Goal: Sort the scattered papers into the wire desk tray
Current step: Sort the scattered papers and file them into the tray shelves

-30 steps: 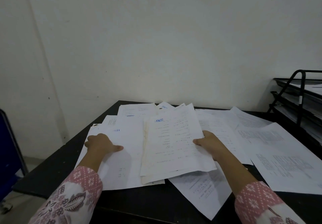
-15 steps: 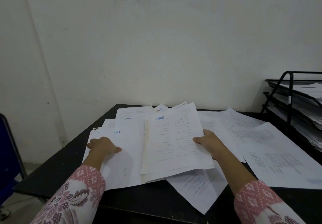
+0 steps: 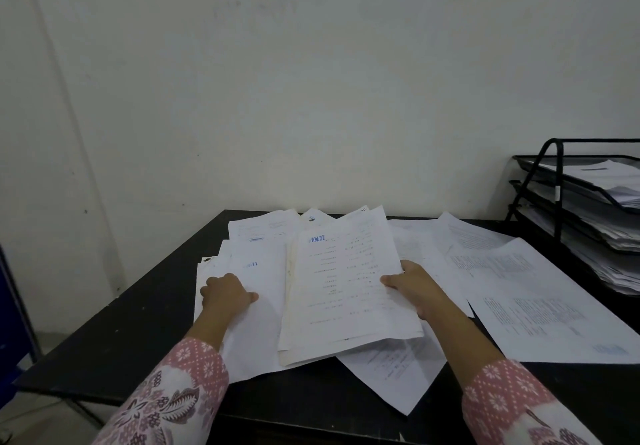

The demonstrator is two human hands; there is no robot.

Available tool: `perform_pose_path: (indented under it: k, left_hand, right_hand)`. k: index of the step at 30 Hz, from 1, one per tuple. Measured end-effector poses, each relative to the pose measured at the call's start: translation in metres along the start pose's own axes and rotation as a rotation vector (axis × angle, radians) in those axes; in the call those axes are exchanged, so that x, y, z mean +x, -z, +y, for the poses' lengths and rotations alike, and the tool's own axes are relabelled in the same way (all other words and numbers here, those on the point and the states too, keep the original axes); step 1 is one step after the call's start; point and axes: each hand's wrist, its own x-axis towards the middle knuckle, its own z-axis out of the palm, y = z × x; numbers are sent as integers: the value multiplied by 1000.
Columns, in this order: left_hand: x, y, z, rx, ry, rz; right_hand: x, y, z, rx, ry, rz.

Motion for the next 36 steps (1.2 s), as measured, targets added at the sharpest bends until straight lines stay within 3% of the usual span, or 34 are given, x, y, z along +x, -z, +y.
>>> perform_pose_path:
  k: [9, 15, 19, 25, 30, 36]
  left_hand:
    - [-9, -9, 25, -190, -6, 74]
    - [-20, -17, 56, -700, -146, 179]
    - [-22, -15, 72, -1066, 14, -5]
    - [-21, -7, 80, -1340, 192, -243]
    - [-30, 6, 86, -1447, 140, -483]
    - [-44, 23, 98, -1584, -8, -590]
  right_hand:
    - [7, 2, 6, 7, 5, -6]
    - [19, 8, 14, 8, 28, -8]
    - [22, 12, 18, -53, 70, 4]
    - [27, 11, 21, -104, 116, 40]
    - [33, 13, 19, -87, 138, 75]
    - [38, 16, 14, 67, 120, 100]
